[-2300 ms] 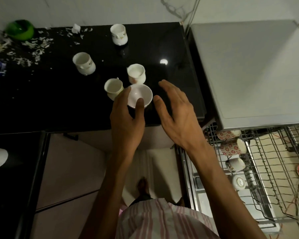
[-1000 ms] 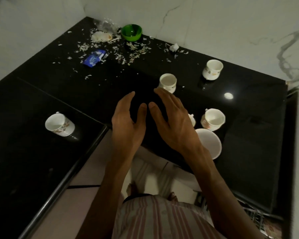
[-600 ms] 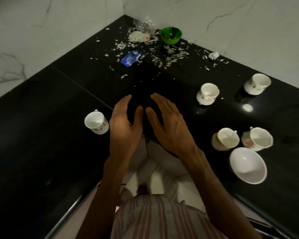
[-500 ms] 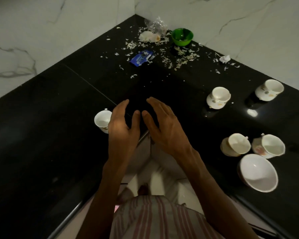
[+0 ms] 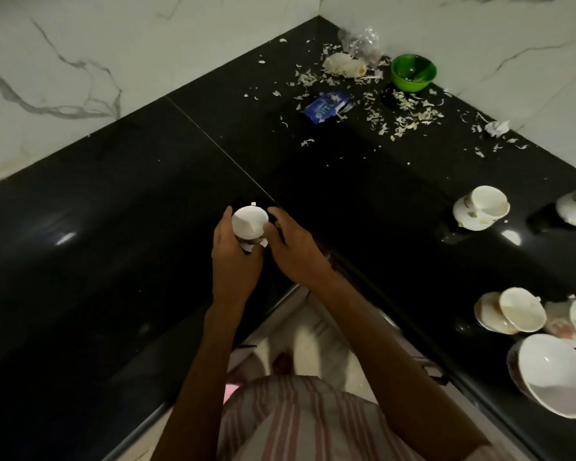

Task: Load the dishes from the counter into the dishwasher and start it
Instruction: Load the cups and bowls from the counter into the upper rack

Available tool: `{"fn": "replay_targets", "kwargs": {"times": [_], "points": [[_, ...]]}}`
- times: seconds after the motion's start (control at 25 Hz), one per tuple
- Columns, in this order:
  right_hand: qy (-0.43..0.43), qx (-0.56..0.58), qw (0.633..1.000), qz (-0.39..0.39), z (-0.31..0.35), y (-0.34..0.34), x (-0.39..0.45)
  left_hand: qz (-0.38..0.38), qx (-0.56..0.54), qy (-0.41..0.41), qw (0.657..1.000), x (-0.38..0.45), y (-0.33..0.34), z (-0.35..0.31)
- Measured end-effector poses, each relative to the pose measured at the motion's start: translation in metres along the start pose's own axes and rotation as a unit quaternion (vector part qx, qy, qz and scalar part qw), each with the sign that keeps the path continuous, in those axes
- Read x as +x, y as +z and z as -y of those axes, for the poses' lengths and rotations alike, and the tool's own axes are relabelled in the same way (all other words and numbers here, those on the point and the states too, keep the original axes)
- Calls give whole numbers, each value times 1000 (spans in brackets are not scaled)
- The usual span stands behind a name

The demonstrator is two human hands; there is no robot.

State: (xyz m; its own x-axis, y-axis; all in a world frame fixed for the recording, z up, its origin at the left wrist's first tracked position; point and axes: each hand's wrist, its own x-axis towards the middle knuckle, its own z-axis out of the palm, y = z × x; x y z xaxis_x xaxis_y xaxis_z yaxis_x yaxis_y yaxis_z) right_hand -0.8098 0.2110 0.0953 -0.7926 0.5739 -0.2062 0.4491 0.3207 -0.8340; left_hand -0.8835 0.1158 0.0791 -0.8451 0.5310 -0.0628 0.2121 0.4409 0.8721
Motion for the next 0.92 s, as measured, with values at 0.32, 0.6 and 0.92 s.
{"fn": "replay_targets", "kwargs": {"times": [0.32, 0.6, 0.92], "points": [[23, 71, 997, 18, -1, 8, 13, 9, -48, 10, 999, 8, 3, 9], [-28, 182, 978, -97, 10, -32, -31, 89, -109, 23, 990, -7, 6, -39], [-22, 236, 941, -242, -1, -76, -101, 232, -191, -10, 954, -42, 36, -93]]}}
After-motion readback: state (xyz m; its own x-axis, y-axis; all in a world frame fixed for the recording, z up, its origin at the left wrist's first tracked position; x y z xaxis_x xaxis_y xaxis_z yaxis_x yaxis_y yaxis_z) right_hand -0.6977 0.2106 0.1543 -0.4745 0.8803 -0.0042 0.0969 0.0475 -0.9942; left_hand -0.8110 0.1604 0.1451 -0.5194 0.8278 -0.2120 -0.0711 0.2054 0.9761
